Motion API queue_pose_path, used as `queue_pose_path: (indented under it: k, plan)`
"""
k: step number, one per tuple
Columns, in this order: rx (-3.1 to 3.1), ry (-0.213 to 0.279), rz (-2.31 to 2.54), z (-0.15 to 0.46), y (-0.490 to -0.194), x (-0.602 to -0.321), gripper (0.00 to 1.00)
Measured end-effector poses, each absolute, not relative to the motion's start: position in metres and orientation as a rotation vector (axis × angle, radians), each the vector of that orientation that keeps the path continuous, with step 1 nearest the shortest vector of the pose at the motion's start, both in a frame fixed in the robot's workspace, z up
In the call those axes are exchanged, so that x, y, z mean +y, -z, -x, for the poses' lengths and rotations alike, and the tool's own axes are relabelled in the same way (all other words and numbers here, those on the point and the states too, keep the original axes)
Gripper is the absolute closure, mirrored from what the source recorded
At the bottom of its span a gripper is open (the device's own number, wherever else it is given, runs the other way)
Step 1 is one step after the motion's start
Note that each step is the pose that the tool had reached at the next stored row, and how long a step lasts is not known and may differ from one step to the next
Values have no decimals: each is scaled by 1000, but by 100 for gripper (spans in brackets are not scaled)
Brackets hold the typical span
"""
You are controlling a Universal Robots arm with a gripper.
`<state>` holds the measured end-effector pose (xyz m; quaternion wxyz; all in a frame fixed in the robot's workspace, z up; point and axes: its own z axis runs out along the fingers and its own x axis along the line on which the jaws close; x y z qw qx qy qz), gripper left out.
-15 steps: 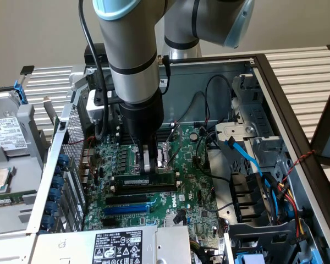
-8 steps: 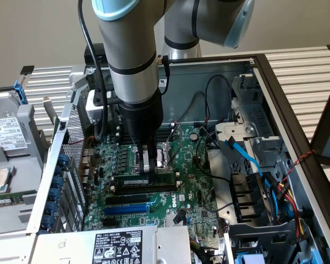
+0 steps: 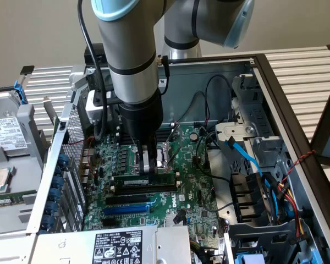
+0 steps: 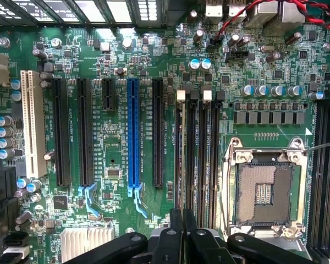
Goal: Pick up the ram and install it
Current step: 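Insert the ram into the slot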
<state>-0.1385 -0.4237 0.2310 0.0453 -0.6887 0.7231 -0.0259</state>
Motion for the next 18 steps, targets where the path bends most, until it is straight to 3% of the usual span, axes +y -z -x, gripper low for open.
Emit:
queue_pose_path:
  k: [18]
  plan:
    - [2198,98,2094,141,-230,-424,87]
